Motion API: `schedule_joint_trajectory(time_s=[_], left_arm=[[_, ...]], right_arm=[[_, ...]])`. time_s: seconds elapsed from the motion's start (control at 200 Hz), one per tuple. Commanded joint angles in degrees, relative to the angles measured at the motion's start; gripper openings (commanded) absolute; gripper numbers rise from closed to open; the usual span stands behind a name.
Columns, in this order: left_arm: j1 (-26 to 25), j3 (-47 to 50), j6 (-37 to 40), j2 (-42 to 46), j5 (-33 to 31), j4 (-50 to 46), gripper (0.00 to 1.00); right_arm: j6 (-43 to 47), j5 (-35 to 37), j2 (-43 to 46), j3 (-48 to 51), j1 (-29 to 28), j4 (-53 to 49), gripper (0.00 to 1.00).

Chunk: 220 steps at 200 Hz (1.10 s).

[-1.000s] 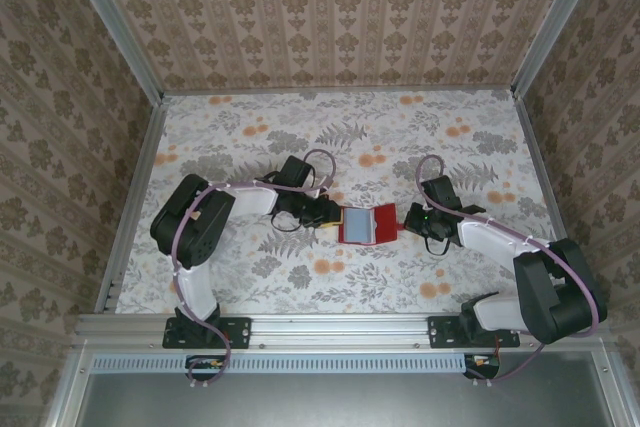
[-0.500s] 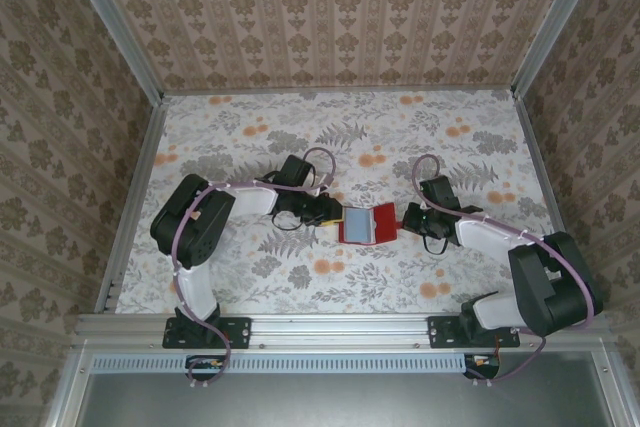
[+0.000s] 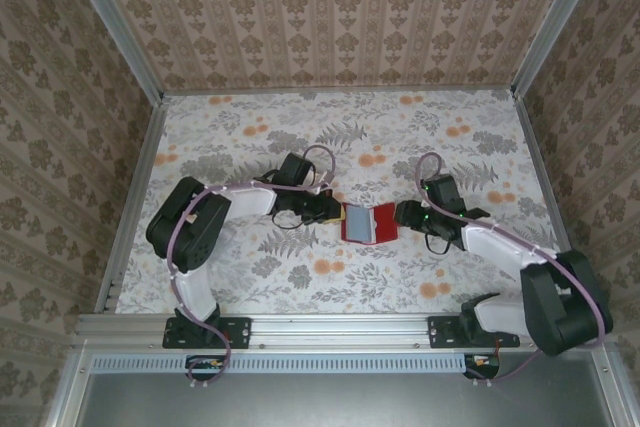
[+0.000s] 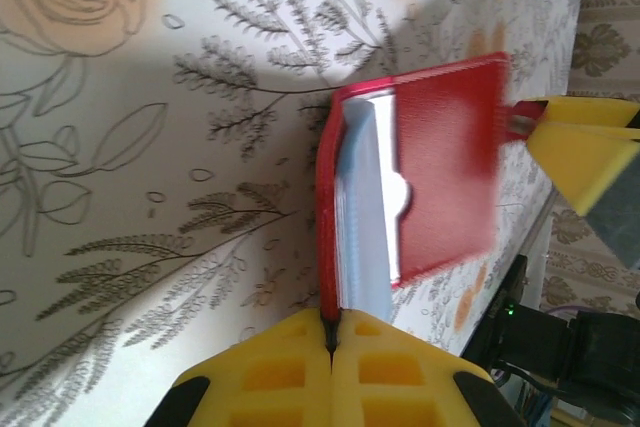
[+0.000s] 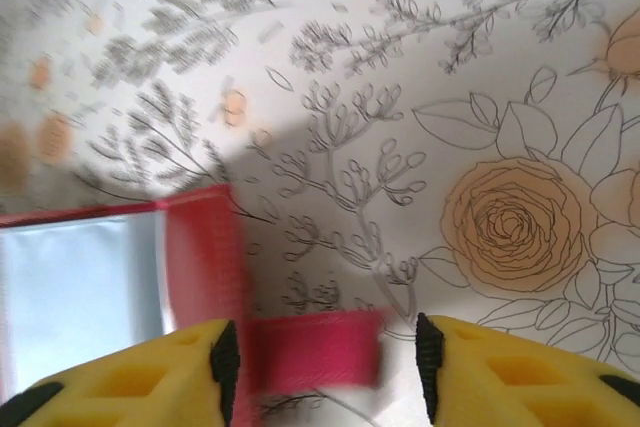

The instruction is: Put the credit cards into the card holder

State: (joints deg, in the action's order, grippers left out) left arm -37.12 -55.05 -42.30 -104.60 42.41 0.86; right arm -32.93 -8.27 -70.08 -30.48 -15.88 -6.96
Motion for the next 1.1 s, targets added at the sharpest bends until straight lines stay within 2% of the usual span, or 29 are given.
schedule_joint_trajectory(time_s=[0.0, 0.13, 0.26, 0.55, 0.77, 1.095], left_arm=[[-0.39, 0.79, -1.45, 2.35, 0.65, 0.36, 0.00], [-0.51, 0.64, -2.01, 1.78, 1.31, 1.38, 0.00], [-0.66, 0.99, -2.94, 1.25, 1.59, 3.13, 0.00], [-0.58, 1.25, -3.08, 0.71, 2.66, 3.80, 0.00], [-0.49, 2.58, -3.64, 1.42, 3.14, 5.20, 0.00], [-0.49, 3.49, -4.76, 1.65, 3.65, 6.93, 0.00]], right_arm=[[0.74, -2.02, 5.36, -0.66, -0.40, -1.88, 0.59], [0.01, -1.68, 8.77, -1.10, -5.97, -0.97, 0.70], [0.41, -4.91, 5.38, -2.37, -11.21, 2.64, 0.75], [3.01, -18.83, -11.20, -5.68, -11.54, 7.61, 0.76], [4.26, -18.72, -15.43, -7.53, -11.54, 6.80, 0.80], [3.65, -19.46, -21.91, -8.72, -12.17, 8.14, 0.79]])
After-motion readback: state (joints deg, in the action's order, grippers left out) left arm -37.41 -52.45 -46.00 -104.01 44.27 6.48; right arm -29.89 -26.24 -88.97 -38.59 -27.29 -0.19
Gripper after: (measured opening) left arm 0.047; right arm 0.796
